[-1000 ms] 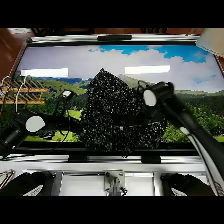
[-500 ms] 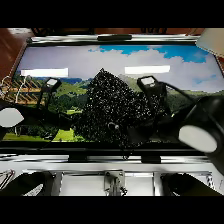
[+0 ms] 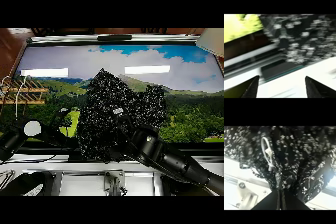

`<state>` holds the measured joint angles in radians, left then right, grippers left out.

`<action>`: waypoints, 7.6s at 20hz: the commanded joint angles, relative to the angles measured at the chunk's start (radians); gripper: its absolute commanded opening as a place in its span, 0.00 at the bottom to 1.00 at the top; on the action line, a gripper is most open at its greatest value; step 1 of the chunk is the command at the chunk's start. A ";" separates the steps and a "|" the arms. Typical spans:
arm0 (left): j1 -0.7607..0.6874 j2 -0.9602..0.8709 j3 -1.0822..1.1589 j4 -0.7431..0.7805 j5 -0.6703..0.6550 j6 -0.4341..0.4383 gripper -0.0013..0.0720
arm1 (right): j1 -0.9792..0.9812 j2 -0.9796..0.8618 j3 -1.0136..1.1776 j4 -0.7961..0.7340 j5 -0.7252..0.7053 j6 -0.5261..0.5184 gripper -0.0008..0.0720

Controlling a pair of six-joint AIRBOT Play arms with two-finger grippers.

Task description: Fold the shirts.

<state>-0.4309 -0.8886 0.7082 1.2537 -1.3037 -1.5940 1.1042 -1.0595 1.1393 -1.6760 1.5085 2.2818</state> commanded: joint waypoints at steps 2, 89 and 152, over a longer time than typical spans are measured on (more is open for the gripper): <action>-0.031 -0.013 0.014 -0.277 0.210 -0.005 0.94 | 0.015 -0.038 -0.011 0.022 -0.027 0.005 0.11; 0.113 0.281 -0.044 -0.203 0.155 -0.005 0.09 | 0.014 -0.077 0.023 0.018 -0.158 0.048 0.11; 0.984 -0.365 0.198 0.479 0.249 0.360 0.84 | 0.014 -0.118 0.031 0.043 0.055 -0.181 0.11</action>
<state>0.5449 -1.2072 0.9047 1.7206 -1.0744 -1.2808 1.1191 -1.1767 1.1698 -1.6302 1.5639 2.1002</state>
